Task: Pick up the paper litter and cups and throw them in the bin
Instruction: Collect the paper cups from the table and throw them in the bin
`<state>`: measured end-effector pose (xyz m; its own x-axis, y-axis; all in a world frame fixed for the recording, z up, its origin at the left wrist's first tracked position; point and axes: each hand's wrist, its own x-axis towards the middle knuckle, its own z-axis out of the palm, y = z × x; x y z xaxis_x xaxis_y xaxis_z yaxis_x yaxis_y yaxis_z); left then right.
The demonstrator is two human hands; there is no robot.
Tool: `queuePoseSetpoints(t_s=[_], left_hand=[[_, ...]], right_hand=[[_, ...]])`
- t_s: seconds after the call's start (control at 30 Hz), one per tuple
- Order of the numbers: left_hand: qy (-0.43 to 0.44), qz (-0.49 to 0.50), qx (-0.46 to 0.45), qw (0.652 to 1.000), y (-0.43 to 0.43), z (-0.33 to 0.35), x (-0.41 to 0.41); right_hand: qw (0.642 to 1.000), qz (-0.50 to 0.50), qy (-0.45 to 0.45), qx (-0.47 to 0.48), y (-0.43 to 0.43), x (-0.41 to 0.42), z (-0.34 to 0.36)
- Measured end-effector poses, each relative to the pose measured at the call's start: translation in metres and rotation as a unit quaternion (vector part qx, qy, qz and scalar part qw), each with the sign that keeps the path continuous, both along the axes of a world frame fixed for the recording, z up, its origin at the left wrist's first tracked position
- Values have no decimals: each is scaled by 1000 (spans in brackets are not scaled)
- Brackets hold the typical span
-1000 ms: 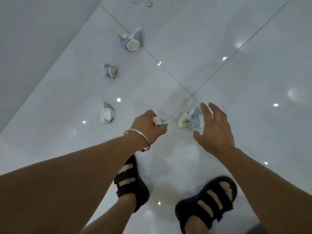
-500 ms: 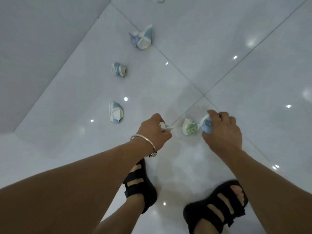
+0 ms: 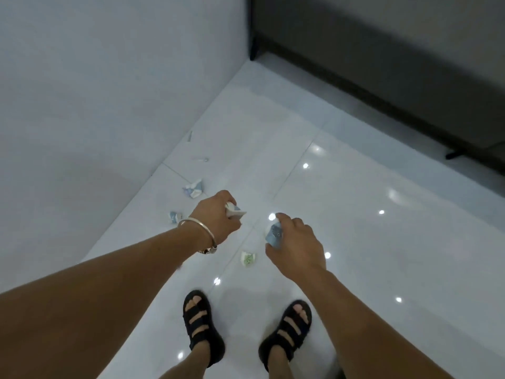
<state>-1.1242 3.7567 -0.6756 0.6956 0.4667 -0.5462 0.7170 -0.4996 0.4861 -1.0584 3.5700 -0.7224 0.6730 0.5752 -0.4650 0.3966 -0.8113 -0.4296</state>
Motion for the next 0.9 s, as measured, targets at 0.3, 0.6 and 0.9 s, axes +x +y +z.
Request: queuePoseSetpoints(t_s=[0.3,0.6,0.9], left_hand=[[-45,-133,9,990,-28,150,11],[-115,-297,21,948,-38,270,-8],[-135,-542,25,829,-158,337,-76]], right_hand=[[995,-76,-63,-33,-29,1,184],[964,-252,-82,-26,-53,-105,312],[879,-456,-127,-55,-136,-258,392]])
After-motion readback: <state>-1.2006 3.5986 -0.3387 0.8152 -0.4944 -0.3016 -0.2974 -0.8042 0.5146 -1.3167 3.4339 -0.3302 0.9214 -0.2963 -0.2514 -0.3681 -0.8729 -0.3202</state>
